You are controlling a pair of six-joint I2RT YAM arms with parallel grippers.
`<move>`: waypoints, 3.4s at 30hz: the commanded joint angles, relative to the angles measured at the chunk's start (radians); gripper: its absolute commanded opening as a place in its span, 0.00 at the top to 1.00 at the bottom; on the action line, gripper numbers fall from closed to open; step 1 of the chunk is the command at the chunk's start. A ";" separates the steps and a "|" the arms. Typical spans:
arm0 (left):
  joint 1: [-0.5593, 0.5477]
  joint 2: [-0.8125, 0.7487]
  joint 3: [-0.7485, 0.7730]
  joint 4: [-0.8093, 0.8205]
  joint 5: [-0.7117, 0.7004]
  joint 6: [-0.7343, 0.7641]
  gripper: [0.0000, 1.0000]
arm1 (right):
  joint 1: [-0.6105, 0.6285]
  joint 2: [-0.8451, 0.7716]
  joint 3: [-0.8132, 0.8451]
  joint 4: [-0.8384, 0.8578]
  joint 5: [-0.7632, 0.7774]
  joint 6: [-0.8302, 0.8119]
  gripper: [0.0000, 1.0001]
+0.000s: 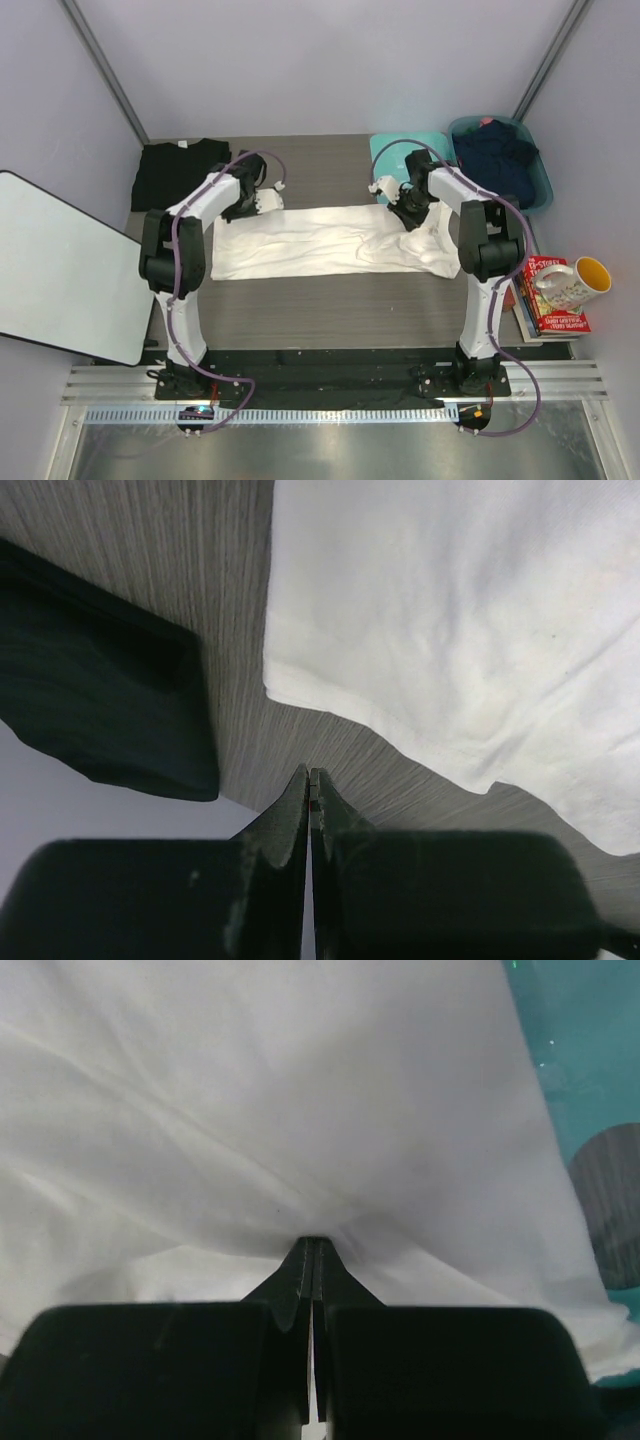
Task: Fold and stack the t-shirts
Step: Fold the tshirt
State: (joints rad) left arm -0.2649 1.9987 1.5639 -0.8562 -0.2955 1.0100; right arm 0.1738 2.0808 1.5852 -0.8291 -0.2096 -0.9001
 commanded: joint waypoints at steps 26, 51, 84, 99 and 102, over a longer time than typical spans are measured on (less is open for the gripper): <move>0.049 -0.041 0.016 -0.001 -0.014 -0.034 1.00 | 0.167 0.648 0.682 0.524 0.270 -0.122 0.99; 0.147 -0.175 -0.107 0.388 0.061 -0.339 1.00 | 0.257 0.161 0.461 0.944 0.616 0.200 0.90; 0.187 -0.446 -0.061 0.293 0.127 -0.453 1.00 | 0.572 0.225 0.220 0.156 -0.265 0.015 0.99; 0.173 -0.422 -0.071 0.272 0.193 -0.332 1.00 | 0.518 -0.174 -0.329 0.032 -0.149 -0.111 0.99; 0.171 -0.416 -0.068 0.264 0.199 -0.314 1.00 | 0.497 -0.244 -0.408 -0.010 -0.126 -0.129 0.99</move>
State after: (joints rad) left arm -0.0868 1.5906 1.4662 -0.5865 -0.1268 0.6640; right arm 0.6960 1.9072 1.2713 -0.6846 -0.4110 -0.9901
